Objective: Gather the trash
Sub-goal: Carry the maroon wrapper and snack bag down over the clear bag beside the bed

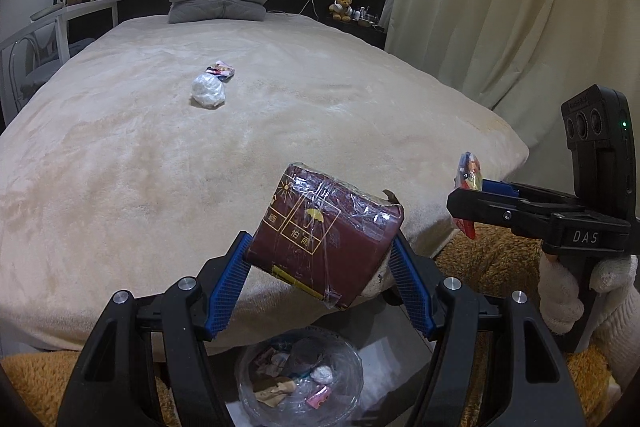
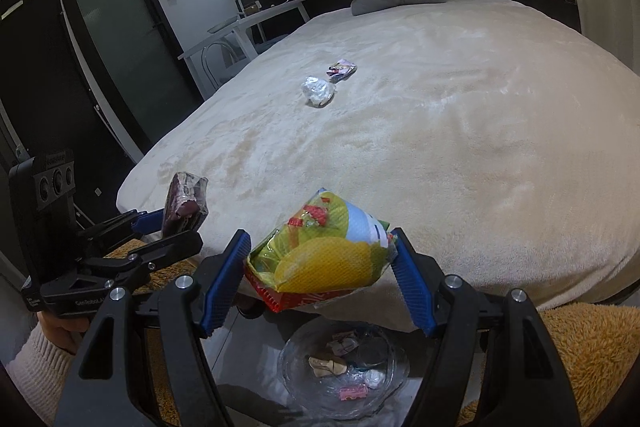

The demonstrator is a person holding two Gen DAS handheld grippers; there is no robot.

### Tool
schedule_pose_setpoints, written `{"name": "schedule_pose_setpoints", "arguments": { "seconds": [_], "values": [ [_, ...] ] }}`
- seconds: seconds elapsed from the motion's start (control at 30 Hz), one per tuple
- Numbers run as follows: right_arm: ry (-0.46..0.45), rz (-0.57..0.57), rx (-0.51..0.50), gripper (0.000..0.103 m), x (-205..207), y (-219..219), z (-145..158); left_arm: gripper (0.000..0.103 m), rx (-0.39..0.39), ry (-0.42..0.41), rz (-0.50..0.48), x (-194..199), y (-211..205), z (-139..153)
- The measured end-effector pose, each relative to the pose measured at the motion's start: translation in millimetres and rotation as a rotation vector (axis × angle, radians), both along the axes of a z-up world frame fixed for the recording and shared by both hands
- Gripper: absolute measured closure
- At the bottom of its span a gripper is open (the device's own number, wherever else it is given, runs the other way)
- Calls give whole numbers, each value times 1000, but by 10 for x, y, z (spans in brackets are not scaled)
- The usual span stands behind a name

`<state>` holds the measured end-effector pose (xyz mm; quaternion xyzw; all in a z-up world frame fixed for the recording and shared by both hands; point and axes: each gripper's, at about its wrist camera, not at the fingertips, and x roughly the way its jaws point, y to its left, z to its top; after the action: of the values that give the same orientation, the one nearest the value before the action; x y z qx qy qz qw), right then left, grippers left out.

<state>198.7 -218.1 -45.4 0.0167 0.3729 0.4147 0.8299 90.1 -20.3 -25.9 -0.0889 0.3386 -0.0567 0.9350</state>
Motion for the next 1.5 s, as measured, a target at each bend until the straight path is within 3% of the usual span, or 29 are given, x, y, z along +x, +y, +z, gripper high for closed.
{"name": "schedule_pose_setpoints", "arguments": {
  "seconds": [0.53,0.73,1.23,1.5],
  "values": [
    [158,48,-121,33,-66,96,-385,36,-83,166,-24,-82,-159,-482],
    [254,52,-163,33,-8,125,-574,36,-69,214,-58,-76,-217,-602],
    [466,67,-302,33,59,357,-1071,36,-70,443,-64,46,-192,-1046],
    [531,91,-365,33,38,417,-1265,36,-92,569,-69,76,-174,-1316]
  ]
}}
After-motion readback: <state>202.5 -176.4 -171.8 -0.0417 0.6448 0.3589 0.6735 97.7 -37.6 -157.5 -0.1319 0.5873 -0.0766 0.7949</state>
